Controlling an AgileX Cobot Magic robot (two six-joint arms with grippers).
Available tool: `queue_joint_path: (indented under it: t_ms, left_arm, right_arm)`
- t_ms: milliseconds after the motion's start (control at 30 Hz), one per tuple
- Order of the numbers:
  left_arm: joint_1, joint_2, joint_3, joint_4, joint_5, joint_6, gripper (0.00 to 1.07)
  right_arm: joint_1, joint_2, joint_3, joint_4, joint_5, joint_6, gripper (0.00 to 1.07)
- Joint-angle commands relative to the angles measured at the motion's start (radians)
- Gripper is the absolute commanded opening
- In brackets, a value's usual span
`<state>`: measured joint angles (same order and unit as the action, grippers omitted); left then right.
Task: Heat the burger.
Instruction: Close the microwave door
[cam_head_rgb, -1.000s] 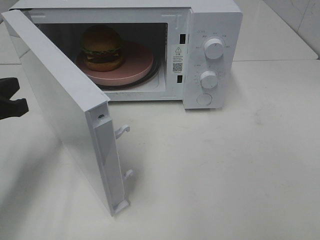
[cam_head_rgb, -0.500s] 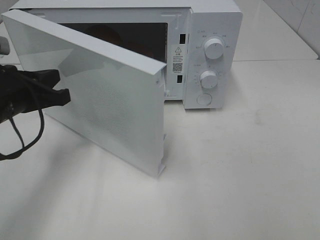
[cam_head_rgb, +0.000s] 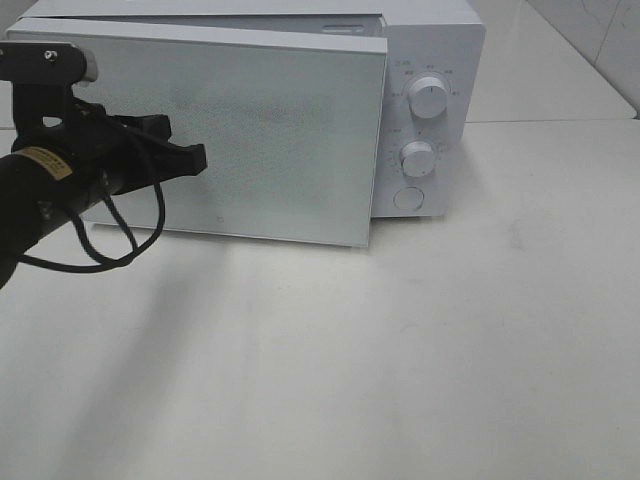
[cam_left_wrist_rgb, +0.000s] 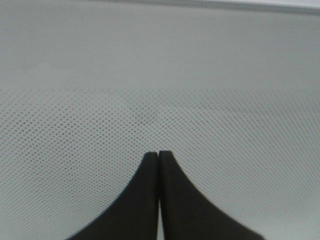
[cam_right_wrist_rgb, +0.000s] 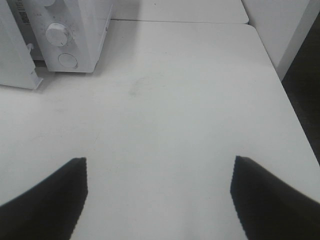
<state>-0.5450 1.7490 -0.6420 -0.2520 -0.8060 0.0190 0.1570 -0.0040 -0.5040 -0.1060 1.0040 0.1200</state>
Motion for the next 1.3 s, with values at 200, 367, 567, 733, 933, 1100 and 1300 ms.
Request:
queue_joint_path:
  t_ms: [200, 367, 567, 733, 933, 1100, 1300]
  left_arm:
    - [-0.082, 0.065, -0.135, -0.166, 0.049, 0.110, 0.00]
    - [-0.112, 0.105, -0.216, -0.216, 0.063, 0.113, 0.00]
    - [-0.149, 0.148, -0.309, -0.252, 0.104, 0.141, 0.00]
    - [-0.165, 0.184, -0.379, -0.331, 0.112, 0.183, 0.00]
    - [-0.165, 0.222, -0.459, -0.400, 0.144, 0.252, 0.00]
    - [-0.163, 0.252, -0.510, -0.397, 0.177, 0.264, 0.00]
    - [-0.200, 0.223, -0.482, -0.395, 0.271, 0.265, 0.00]
  right_arm:
    - [-0.006, -0.032, 0.002, -0.004, -0.007, 0.003, 0.76]
    - [-0.006, -0.032, 0.002, -0.004, -0.007, 0.003, 0.76]
    - [-0.006, -0.032, 0.002, -0.004, -0.007, 0.003, 0.76]
    - [-0.006, -0.032, 0.002, -0.004, -0.007, 0.003, 0.76]
    - [-0.006, -0.032, 0.002, -0.004, -0.007, 0.003, 0.76]
    - [-0.006, -0.032, 0.002, -0.004, -0.007, 0.003, 0.76]
    - [-0.006, -0.032, 0.002, -0.004, -0.007, 0.003, 0.76]
